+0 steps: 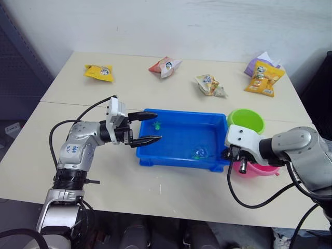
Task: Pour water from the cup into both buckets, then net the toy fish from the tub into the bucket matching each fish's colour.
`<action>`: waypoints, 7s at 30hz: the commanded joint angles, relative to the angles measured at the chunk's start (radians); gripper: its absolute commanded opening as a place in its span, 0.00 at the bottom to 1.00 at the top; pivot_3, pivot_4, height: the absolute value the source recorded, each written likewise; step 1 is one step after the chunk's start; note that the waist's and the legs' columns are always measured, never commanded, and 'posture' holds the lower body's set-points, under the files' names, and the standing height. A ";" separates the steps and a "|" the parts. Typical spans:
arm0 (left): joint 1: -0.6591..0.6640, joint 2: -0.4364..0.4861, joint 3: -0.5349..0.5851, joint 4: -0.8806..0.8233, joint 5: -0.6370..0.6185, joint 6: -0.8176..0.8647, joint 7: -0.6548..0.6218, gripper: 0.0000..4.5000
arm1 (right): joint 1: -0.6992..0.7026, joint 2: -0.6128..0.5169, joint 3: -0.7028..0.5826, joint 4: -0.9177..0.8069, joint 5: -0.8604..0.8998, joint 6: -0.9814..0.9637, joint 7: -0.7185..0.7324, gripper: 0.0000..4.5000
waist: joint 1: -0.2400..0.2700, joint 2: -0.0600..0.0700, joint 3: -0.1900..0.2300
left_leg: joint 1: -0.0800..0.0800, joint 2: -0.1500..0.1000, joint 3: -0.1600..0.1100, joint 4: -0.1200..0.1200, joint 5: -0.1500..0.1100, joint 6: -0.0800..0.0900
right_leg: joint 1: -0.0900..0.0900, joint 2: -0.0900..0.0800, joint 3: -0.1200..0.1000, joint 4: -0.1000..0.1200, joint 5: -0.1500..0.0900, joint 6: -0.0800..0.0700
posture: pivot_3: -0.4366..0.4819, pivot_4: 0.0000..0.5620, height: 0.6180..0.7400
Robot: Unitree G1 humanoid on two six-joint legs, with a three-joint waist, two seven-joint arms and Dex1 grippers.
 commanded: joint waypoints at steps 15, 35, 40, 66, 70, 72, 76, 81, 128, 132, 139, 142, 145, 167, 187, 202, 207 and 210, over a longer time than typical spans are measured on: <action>0.022 0.024 0.020 -0.066 -0.012 0.020 0.009 1.00 | 0.056 0.104 -0.193 0.002 0.206 0.089 -0.228 0.00 | 0.000 0.000 0.000 | 0.000 0.000 0.000 -0.001 0.000 0.000 | 0.000 0.000 0.000 0.000 0.000 0.000 | 0.48 0.27 0.98; -0.062 -0.001 0.015 0.012 -0.007 0.010 -0.010 1.00 | 0.455 0.258 -0.573 -0.195 0.230 -0.471 -0.392 0.00 | 0.002 0.000 0.000 | 0.000 0.000 0.000 -0.002 0.000 0.000 | 0.000 0.000 0.000 -0.001 0.000 0.001 | 0.48 0.27 0.98; -0.088 -0.017 0.002 0.039 -0.001 0.003 -0.021 1.00 | 0.537 0.282 -0.633 -0.169 0.167 -0.602 -0.458 0.00 | 0.001 0.000 0.000 | 0.001 0.000 0.001 -0.002 0.000 0.000 | 0.000 0.001 0.001 -0.001 0.000 0.001 | 0.48 0.27 0.98; -0.109 -0.066 -0.007 -0.032 -0.016 0.069 0.016 1.00 | 0.577 0.057 -0.605 0.542 -0.441 -1.465 -0.819 0.00 | -0.001 0.000 0.000 | 0.003 0.000 0.003 -0.002 0.001 -0.001 | 0.001 0.001 0.003 0.000 0.000 0.001 | 0.48 0.27 0.98; -0.103 -0.065 -0.006 -0.037 -0.015 0.069 0.017 1.00 | 0.563 0.015 -0.569 0.600 -0.559 -1.547 -0.927 0.00 | -0.002 0.000 0.000 | 0.003 0.000 0.003 -0.002 0.001 -0.002 | 0.001 0.002 0.003 0.000 0.000 0.001 | 0.48 0.27 0.98; -0.101 -0.066 -0.007 -0.038 -0.014 0.067 0.017 1.00 | 0.555 -0.014 -0.540 0.626 -0.623 -1.583 -0.974 0.00 | -0.001 0.000 0.000 | 0.003 0.000 0.003 -0.002 0.001 -0.002 | 0.001 0.002 0.003 0.000 0.000 0.001 | 0.48 0.27 0.98; -0.099 -0.064 -0.015 -0.034 -0.004 0.053 0.007 1.00 | 0.550 -0.076 -0.513 0.631 -0.792 -1.604 -1.113 0.00 | -0.001 0.000 0.000 | 0.003 0.000 0.003 -0.002 0.001 -0.002 | 0.001 0.002 0.003 0.000 0.000 0.001 | 0.48 0.27 0.98; -0.093 -0.061 -0.022 -0.034 -0.002 0.045 0.002 1.00 | 0.567 -0.133 -0.497 0.670 -0.834 -1.671 -1.209 0.00 | -0.001 0.000 0.000 | 0.003 0.000 0.003 -0.002 0.001 -0.002 | 0.001 0.002 0.003 -0.001 0.000 0.001 | 0.48 0.27 0.98; 0.098 0.326 0.148 -0.034 0.031 0.037 -0.051 1.00 | 0.046 0.100 0.057 0.114 0.434 -0.166 -0.590 0.00 | -0.023 0.000 0.000 | 0.000 0.001 -0.001 -0.002 -0.002 0.001 | 0.000 -0.002 0.000 -0.002 0.001 0.000 | 0.48 0.27 0.98; 0.099 0.319 0.140 -0.053 0.035 0.038 -0.029 1.00 | -0.040 0.173 0.105 0.177 0.388 -0.102 -0.590 0.00 | -0.027 0.000 0.000 | -0.001 0.001 0.000 -0.002 -0.001 0.001 | -0.002 -0.001 0.001 -0.001 0.001 -0.001 | 0.48 0.27 0.98; 0.122 0.312 0.133 -0.084 0.034 0.040 -0.008 1.00 | -0.178 0.336 0.161 0.389 0.251 -0.202 -0.572 0.00 | -0.026 0.000 0.000 | -0.005 0.001 0.005 -0.001 -0.001 0.000 | -0.010 0.000 0.004 0.008 0.001 -0.001 | 0.48 0.27 0.98; 0.130 0.311 0.138 -0.095 0.030 0.043 0.005 1.00 | -0.196 0.375 0.154 0.429 0.237 -0.214 -0.553 0.00 | -0.026 0.000 0.000 | -0.010 0.001 0.005 0.000 0.000 0.001 | -0.015 0.000 0.004 0.010 0.001 -0.001 | 0.48 0.27 0.98; 0.152 0.316 0.151 -0.100 0.029 0.042 0.018 1.00 | -0.230 0.423 0.162 0.475 0.201 -0.288 -0.530 0.00 | -0.026 0.000 0.000 | -0.013 0.001 0.005 0.001 0.000 0.001 | -0.017 0.000 0.003 0.010 0.001 -0.001 | 0.48 0.27 0.98; 0.046 0.196 0.090 -0.070 0.008 0.023 0.019 1.00 | 0.198 0.300 -0.275 0.003 0.372 -0.410 -0.407 0.00 | -0.020 -0.001 0.000 | -0.014 0.000 0.003 0.001 0.001 0.001 | -0.017 0.000 0.002 0.011 0.001 0.000 | 0.48 0.27 0.98; -0.074 0.042 0.001 0.037 0.028 -0.030 -0.021 1.00 | 0.525 0.120 -0.714 0.173 0.197 -0.778 -0.377 0.00 | -0.010 -0.001 -0.001 | -0.009 -0.001 0.005 0.001 0.001 0.001 | -0.013 0.001 0.004 0.010 0.001 0.000 | 0.48 0.27 0.98; -0.064 -0.002 -0.007 0.028 0.028 -0.028 -0.007 1.00 | 0.441 -0.107 -0.500 0.673 -0.461 -1.557 -0.762 0.00 | -0.011 -0.001 0.000 | -0.003 0.000 0.011 0.000 0.002 0.000 | -0.012 0.001 0.010 0.009 0.001 0.000 | 0.48 0.27 0.98; -0.052 0.005 -0.002 0.040 0.034 -0.037 -0.012 1.00 | 0.465 -0.136 -0.489 0.723 -0.593 -1.651 -0.915 0.00 | -0.012 -0.001 0.000 | -0.002 0.000 0.013 0.000 0.002 -0.001 | -0.012 0.002 0.012 0.009 0.001 0.000 | 0.48 0.27 0.98; -0.048 0.007 -0.001 0.038 0.035 -0.040 -0.018 1.00 | 0.483 -0.156 -0.508 0.706 -0.735 -1.714 -1.084 0.00 | -0.013 -0.001 -0.001 | -0.001 0.000 0.014 0.000 0.002 -0.001 | -0.012 0.002 0.013 0.010 0.001 0.000 | 0.48 0.27 0.98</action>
